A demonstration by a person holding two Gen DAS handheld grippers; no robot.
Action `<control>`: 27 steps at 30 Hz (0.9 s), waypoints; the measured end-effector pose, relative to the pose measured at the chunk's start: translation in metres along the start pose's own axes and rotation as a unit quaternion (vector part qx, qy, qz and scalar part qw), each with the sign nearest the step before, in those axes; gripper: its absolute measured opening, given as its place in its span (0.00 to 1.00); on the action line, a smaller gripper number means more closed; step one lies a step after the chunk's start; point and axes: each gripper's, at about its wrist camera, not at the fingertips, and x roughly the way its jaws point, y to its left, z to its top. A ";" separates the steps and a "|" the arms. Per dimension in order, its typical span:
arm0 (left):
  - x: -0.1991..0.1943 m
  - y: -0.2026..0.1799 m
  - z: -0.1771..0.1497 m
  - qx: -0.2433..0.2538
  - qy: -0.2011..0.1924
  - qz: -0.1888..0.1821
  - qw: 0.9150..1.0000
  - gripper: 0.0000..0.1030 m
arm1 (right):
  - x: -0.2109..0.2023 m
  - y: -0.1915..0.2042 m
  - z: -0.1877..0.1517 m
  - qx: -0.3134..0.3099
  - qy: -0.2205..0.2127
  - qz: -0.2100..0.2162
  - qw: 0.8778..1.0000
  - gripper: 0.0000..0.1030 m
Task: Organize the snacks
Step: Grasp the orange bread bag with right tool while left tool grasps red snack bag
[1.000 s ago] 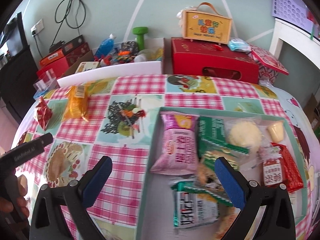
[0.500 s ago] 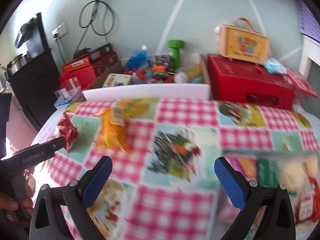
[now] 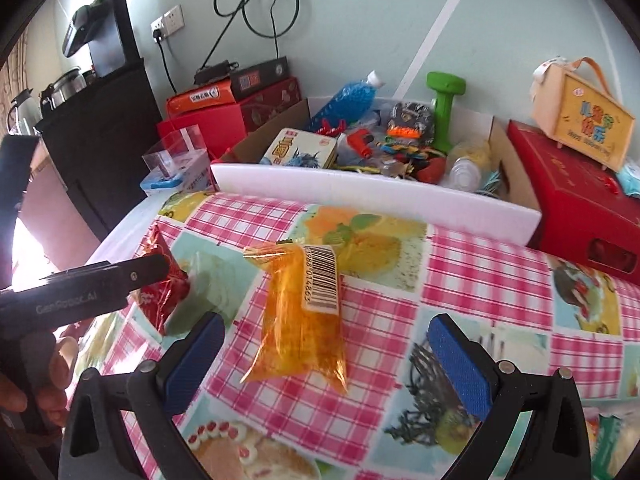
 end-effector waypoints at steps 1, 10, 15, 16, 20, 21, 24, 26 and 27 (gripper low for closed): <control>0.002 0.001 0.001 -0.002 0.003 0.000 1.000 0.84 | 0.003 0.000 0.001 0.000 0.003 0.002 1.000 0.99; 0.023 0.006 0.000 -0.018 0.029 -0.015 0.999 0.53 | 0.028 0.007 0.005 -0.008 0.036 0.007 0.999 0.69; 0.024 0.001 -0.004 -0.014 0.029 -0.019 0.999 0.43 | 0.033 0.003 0.002 0.006 0.046 0.009 0.999 0.46; 0.023 -0.001 -0.005 -0.012 0.028 -0.019 0.999 0.43 | 0.032 0.003 0.001 0.005 0.046 0.007 0.999 0.45; 0.017 -0.008 -0.013 -0.008 0.020 -0.022 1.000 0.38 | 0.029 0.000 -0.004 0.012 0.046 0.010 0.999 0.43; 0.017 -0.009 -0.015 -0.009 0.020 -0.025 0.999 0.38 | 0.027 -0.001 -0.005 0.014 0.047 0.009 0.999 0.43; 0.011 -0.015 -0.022 -0.014 0.016 -0.035 0.999 0.36 | 0.022 -0.004 -0.011 0.021 0.049 0.003 0.999 0.43; 0.005 -0.019 -0.028 -0.017 0.011 -0.041 0.999 0.34 | 0.017 -0.008 -0.016 0.029 0.050 -0.001 0.998 0.43; 0.003 -0.021 -0.030 -0.018 0.010 -0.042 0.999 0.33 | 0.013 -0.010 -0.019 0.034 0.048 -0.002 0.998 0.42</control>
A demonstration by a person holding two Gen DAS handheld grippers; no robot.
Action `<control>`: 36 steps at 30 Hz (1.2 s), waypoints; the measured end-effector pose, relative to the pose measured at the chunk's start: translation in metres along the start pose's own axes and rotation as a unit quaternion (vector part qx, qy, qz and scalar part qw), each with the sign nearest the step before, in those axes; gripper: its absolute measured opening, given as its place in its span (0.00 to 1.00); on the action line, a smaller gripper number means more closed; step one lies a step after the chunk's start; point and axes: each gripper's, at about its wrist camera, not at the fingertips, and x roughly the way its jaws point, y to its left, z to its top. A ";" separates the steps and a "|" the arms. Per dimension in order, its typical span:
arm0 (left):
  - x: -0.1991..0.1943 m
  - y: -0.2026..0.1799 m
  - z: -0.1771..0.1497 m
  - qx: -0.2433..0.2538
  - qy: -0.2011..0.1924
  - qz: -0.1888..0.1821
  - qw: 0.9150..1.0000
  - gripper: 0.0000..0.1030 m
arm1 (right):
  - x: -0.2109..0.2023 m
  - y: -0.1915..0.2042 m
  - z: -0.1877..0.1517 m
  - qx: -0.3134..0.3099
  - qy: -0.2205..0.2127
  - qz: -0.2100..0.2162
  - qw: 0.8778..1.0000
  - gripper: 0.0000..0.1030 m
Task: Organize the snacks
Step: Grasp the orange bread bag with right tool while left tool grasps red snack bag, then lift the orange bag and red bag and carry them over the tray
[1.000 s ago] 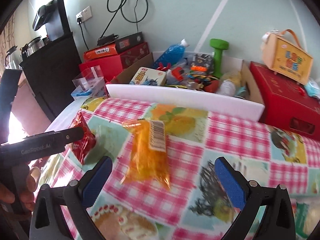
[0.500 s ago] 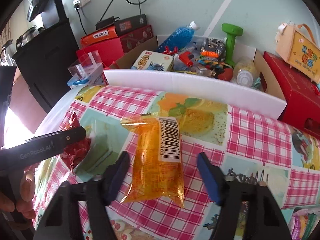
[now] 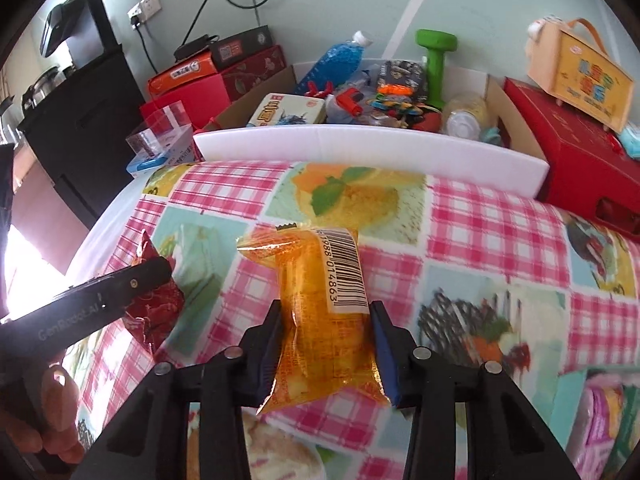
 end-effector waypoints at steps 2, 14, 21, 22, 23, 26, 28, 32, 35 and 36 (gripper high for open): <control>-0.006 -0.004 -0.007 -0.004 -0.005 -0.005 1.000 0.32 | -0.007 -0.004 -0.006 0.010 -0.002 0.000 1.000 0.42; -0.036 -0.027 -0.055 -0.025 -0.015 -0.035 0.999 0.31 | -0.060 -0.028 -0.058 0.065 -0.025 -0.017 0.997 0.41; -0.054 -0.043 -0.082 -0.024 -0.012 -0.042 0.999 0.31 | -0.093 -0.040 -0.086 0.083 -0.032 -0.038 0.995 0.41; -0.056 -0.046 -0.086 -0.022 -0.010 -0.042 0.999 0.31 | -0.096 -0.041 -0.089 0.084 -0.030 -0.039 0.995 0.40; -0.058 -0.050 -0.092 -0.019 -0.007 -0.044 0.999 0.31 | -0.099 -0.042 -0.094 0.087 -0.027 -0.039 0.995 0.40; -0.062 -0.060 -0.104 -0.007 0.002 -0.049 0.999 0.31 | -0.104 -0.045 -0.108 0.094 -0.013 -0.039 0.995 0.39; -0.063 -0.066 -0.110 0.003 0.008 -0.049 0.999 0.31 | -0.105 -0.046 -0.117 0.094 -0.006 -0.041 0.995 0.39; -0.063 -0.076 -0.116 0.021 0.010 -0.044 0.999 0.31 | -0.106 -0.048 -0.121 0.097 -0.005 -0.037 0.995 0.40; -0.061 -0.081 -0.117 0.036 0.009 -0.033 0.999 0.31 | -0.104 -0.049 -0.120 0.093 -0.007 -0.039 0.995 0.42; -0.059 -0.082 -0.117 0.039 0.012 -0.032 0.999 0.31 | -0.102 -0.050 -0.121 0.097 -0.006 -0.036 0.995 0.46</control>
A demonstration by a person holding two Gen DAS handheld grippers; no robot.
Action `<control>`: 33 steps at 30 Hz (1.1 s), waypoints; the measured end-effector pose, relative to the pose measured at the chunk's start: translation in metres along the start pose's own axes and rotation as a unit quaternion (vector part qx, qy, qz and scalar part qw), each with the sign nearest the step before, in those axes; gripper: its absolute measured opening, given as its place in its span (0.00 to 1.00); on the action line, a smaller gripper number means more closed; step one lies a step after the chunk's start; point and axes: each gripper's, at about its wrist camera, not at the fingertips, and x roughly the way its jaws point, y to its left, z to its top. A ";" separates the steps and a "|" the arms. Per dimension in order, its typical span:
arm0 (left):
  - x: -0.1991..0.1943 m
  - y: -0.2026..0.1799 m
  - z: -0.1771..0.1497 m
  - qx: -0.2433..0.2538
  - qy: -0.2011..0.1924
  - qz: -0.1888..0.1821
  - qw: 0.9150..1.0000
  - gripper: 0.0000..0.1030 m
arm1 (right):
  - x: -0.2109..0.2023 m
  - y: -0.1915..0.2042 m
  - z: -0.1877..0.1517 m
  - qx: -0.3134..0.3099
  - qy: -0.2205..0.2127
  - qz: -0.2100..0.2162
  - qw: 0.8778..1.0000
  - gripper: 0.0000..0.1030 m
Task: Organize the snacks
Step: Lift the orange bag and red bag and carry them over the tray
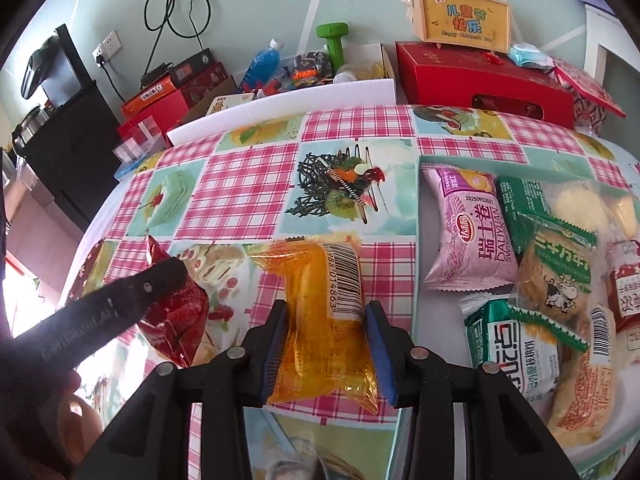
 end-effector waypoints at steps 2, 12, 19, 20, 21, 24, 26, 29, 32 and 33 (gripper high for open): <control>0.004 -0.001 -0.001 0.006 0.006 -0.001 1.000 0.32 | 0.004 -0.003 0.000 0.007 0.004 0.010 1.000 0.49; 0.010 0.010 0.000 -0.008 0.018 0.022 1.000 0.55 | 0.011 0.008 -0.003 -0.023 0.008 -0.011 1.000 0.53; 0.019 0.005 -0.007 0.003 0.037 0.027 0.999 0.58 | 0.011 0.012 -0.005 -0.042 0.009 -0.026 0.999 0.53; 0.020 0.004 -0.008 0.003 0.037 0.028 0.999 0.58 | 0.012 0.014 -0.006 -0.048 0.009 -0.030 0.998 0.53; 0.019 0.004 -0.008 0.004 0.037 0.028 0.999 0.57 | 0.012 0.015 -0.007 -0.054 0.010 -0.033 0.998 0.53; 0.019 0.001 -0.009 0.008 0.033 0.029 0.999 0.54 | 0.013 0.017 -0.008 -0.062 0.010 -0.042 0.997 0.52; 0.018 0.001 -0.008 0.009 0.032 0.030 0.999 0.53 | 0.012 0.018 -0.009 -0.065 0.010 -0.045 0.997 0.50; 0.017 -0.001 -0.008 0.013 0.028 0.030 0.999 0.50 | 0.012 0.017 -0.009 -0.062 0.012 -0.041 0.997 0.47; 0.015 -0.003 -0.008 0.015 0.024 0.029 0.999 0.49 | 0.011 0.017 -0.010 -0.061 0.012 -0.041 0.997 0.46; 0.014 -0.003 -0.008 0.015 0.023 0.029 0.999 0.49 | 0.011 0.016 -0.010 -0.059 0.013 -0.041 0.997 0.45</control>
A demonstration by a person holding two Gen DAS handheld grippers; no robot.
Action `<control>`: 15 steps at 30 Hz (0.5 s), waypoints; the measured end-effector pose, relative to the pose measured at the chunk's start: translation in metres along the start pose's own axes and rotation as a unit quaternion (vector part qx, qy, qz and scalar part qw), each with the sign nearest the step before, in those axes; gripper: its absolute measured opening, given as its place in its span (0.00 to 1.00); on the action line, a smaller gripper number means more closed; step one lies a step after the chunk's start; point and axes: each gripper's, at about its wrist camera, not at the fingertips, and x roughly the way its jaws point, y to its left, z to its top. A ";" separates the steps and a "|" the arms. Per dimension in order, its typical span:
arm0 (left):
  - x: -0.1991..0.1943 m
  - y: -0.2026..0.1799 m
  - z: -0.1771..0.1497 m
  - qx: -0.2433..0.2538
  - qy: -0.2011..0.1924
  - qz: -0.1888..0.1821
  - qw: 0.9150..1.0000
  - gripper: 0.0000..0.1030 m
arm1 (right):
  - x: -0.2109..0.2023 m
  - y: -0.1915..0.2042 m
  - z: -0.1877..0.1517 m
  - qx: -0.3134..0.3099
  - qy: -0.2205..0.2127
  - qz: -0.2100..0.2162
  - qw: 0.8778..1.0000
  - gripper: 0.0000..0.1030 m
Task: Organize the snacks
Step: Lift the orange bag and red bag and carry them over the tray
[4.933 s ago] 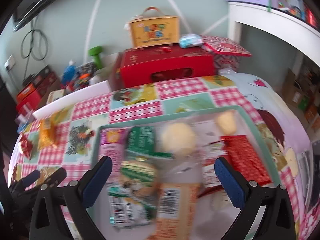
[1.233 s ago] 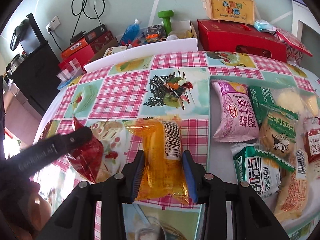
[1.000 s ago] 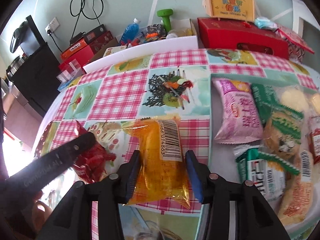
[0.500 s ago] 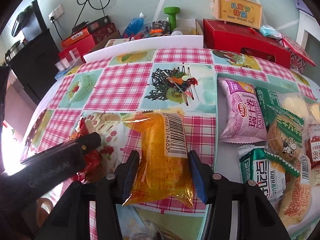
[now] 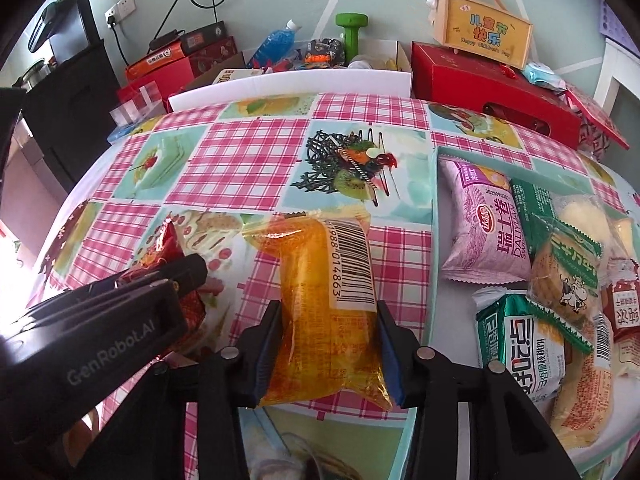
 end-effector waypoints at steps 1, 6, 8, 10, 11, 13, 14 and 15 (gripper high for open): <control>-0.001 0.000 0.000 0.000 -0.002 0.000 1.000 0.48 | 0.000 -0.001 0.000 0.002 0.000 0.000 1.000 0.45; -0.010 0.001 0.003 -0.002 -0.016 -0.001 1.000 0.48 | -0.005 -0.004 0.001 0.011 -0.004 0.000 1.000 0.43; -0.015 0.001 0.004 -0.001 -0.023 -0.002 1.000 0.48 | -0.009 -0.006 0.002 0.016 -0.008 0.002 1.000 0.43; -0.020 -0.001 0.006 -0.001 -0.029 -0.004 1.000 0.48 | -0.014 -0.008 0.003 0.019 -0.015 0.004 1.000 0.43; -0.023 -0.001 0.007 0.000 -0.034 -0.006 0.999 0.48 | -0.016 -0.008 0.004 0.019 -0.019 0.004 1.000 0.43; -0.029 -0.002 0.008 0.000 -0.040 -0.008 0.999 0.48 | -0.022 -0.009 0.005 0.022 -0.026 0.007 0.999 0.43; -0.032 -0.003 0.009 0.000 -0.044 -0.009 0.999 0.48 | -0.026 -0.010 0.006 0.023 -0.030 0.009 0.999 0.43; -0.034 -0.004 0.009 0.000 -0.047 -0.009 0.999 0.48 | -0.029 -0.010 0.006 0.023 -0.034 0.010 0.999 0.43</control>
